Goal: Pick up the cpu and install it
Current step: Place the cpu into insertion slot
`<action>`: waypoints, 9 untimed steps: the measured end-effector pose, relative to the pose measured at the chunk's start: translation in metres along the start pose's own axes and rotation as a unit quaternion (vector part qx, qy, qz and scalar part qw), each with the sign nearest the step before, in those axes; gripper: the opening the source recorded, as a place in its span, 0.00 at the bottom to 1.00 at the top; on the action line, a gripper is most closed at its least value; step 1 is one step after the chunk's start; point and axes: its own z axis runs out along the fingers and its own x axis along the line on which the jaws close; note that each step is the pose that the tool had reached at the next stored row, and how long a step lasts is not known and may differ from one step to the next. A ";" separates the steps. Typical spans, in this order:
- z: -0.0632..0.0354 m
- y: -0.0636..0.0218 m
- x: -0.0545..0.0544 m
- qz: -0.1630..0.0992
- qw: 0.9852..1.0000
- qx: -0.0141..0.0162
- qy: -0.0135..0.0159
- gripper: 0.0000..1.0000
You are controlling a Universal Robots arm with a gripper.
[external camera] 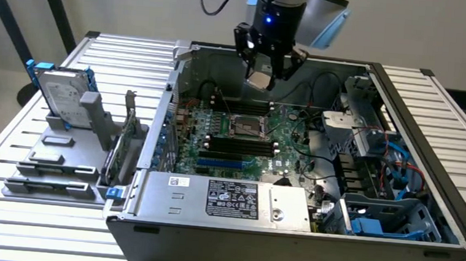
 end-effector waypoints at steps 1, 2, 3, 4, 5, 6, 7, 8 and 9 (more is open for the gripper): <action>0.0003 0.0000 0.000 0.009 1.000 -0.001 -0.001 0.55; 0.0007 -0.0001 0.000 0.018 1.000 -0.001 -0.001 0.55; 0.0010 -0.0001 0.000 0.027 1.000 -0.002 -0.002 0.55; 0.0014 -0.0001 0.000 0.036 0.999 -0.003 -0.003 0.55; 0.0018 -0.0001 0.000 0.045 0.999 -0.004 -0.004 0.55; 0.0021 -0.0002 0.000 0.054 0.999 -0.004 -0.004 0.55; 0.0025 -0.0002 0.000 0.063 0.998 -0.005 -0.005 0.55; 0.0029 -0.0002 0.000 0.073 0.997 -0.006 -0.006 0.55; 0.0033 -0.0003 0.000 0.081 0.997 -0.006 -0.007 0.55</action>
